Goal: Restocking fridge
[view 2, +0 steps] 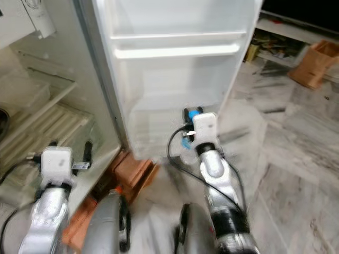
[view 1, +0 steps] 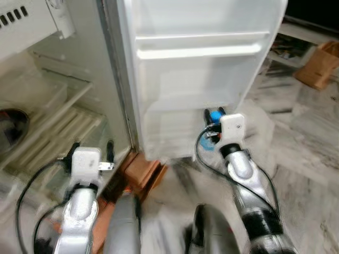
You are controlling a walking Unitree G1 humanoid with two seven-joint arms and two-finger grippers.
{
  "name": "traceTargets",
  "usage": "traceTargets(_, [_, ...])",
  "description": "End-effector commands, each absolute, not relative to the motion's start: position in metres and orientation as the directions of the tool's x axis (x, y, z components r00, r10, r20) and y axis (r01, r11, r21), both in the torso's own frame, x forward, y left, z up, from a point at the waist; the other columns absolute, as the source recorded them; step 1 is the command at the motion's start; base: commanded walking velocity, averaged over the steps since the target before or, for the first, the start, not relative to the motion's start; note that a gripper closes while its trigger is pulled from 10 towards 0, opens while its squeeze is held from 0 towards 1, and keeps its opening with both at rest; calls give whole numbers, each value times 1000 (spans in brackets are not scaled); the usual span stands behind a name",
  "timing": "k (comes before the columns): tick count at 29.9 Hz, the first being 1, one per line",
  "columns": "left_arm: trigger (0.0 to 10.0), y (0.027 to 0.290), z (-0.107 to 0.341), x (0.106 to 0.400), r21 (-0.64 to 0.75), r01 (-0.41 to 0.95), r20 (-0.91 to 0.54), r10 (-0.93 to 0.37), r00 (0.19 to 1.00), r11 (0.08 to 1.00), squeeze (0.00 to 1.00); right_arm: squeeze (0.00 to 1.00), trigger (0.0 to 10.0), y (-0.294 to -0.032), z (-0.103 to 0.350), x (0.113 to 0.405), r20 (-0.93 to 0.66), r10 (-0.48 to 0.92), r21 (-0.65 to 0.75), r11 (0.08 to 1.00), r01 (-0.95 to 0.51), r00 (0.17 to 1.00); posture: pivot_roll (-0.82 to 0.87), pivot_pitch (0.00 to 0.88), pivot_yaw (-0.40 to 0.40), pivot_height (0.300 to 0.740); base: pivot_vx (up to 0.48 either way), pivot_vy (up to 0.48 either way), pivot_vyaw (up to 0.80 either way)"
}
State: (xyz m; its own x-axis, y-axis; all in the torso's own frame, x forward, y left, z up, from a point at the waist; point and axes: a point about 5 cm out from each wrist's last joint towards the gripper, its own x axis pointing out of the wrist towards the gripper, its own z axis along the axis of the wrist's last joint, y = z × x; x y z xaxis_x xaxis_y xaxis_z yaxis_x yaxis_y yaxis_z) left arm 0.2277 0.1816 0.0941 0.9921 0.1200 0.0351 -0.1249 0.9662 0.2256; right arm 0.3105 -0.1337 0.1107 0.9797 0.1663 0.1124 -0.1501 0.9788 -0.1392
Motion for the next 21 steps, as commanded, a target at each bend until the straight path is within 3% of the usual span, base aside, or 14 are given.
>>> traceTargets(1, [10000,180,84,227,237,-106,-20,114,993,966,0,0,10000,-130,113,309,132,168,-126,980,-152,977,146,130,-25,641,0,0,0])
traceTargets(9, [10000,177,86,230,238,-95,-10,101,995,967,0,0,10000,-126,114,309,135,175,-123,980,-159,975,145,133,-24,641,140,-30,0])
traceTargets(21, [10000,177,86,231,238,-93,-10,98,995,967,0,0,10000,-123,116,310,144,185,-128,978,-167,972,147,134,-25,641,335,-249,0])
